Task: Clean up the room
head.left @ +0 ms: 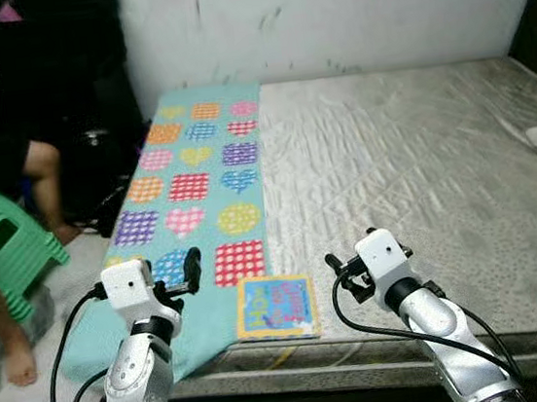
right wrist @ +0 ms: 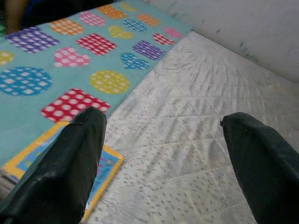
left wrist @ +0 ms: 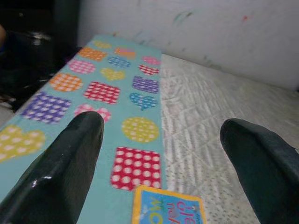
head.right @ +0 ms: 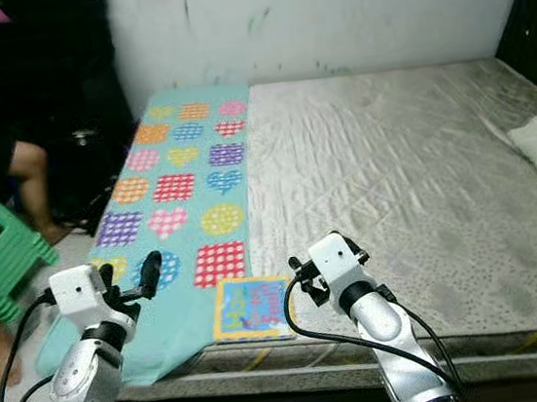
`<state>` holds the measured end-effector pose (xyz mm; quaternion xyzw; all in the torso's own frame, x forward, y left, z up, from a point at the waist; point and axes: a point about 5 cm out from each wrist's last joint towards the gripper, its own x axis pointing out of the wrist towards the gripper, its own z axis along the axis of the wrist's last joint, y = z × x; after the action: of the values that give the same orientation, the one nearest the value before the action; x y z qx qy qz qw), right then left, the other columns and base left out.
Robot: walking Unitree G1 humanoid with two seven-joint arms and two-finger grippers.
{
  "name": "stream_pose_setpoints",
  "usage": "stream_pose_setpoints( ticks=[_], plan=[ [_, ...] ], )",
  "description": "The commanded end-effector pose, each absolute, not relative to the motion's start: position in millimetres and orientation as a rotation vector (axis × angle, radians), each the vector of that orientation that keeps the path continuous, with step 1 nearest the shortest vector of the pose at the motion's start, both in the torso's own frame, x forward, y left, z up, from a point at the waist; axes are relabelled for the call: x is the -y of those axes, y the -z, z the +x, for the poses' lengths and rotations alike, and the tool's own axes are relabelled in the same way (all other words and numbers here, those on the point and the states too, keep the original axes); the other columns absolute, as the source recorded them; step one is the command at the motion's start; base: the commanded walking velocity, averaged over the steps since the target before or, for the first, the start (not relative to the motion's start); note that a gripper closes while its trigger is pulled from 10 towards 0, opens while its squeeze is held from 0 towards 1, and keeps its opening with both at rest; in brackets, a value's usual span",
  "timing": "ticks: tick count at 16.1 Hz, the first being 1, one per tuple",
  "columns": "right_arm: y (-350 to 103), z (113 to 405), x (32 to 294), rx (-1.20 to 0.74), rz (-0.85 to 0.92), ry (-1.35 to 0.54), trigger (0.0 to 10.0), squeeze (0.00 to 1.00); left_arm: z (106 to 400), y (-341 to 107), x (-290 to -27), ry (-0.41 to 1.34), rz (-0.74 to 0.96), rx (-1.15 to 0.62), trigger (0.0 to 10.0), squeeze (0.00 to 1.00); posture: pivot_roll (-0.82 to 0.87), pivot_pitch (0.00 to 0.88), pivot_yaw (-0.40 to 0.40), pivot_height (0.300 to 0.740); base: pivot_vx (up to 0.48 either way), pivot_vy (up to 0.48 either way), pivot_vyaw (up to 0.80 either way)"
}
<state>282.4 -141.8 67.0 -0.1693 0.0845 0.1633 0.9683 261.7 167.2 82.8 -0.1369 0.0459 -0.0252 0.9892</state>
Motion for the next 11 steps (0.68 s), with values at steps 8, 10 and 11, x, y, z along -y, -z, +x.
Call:
stream_pose_setpoints(
  ticks=[8, 10, 11],
  plan=[
    [-70.4, 284.0, 146.8, -0.159, -0.356, -0.320, 10.0, 0.00, 263.9, -87.3, -160.9, 0.083, -0.245, -0.086, 10.0, 0.00, -0.19, 0.000, 0.043, 0.740, 0.401, 0.000, 0.00],
    [-70.0, 283.0, 147.8, -0.160, -0.358, -0.320, 10.0, 0.00, 264.0, -86.0, -160.8, 0.081, -0.240, -0.097, 10.0, 0.00, -0.19, 0.002, 0.042, 0.740, 0.120, 0.000, 0.00],
    [-69.5, 281.8, 148.9, -0.162, -0.359, -0.321, 10.0, 0.00, 264.6, -82.5, -162.1, 0.059, -0.229, -0.127, 10.0, 0.00, -0.19, 0.002, 0.042, 0.740, 0.000, 0.000, 0.00]
  ],
)
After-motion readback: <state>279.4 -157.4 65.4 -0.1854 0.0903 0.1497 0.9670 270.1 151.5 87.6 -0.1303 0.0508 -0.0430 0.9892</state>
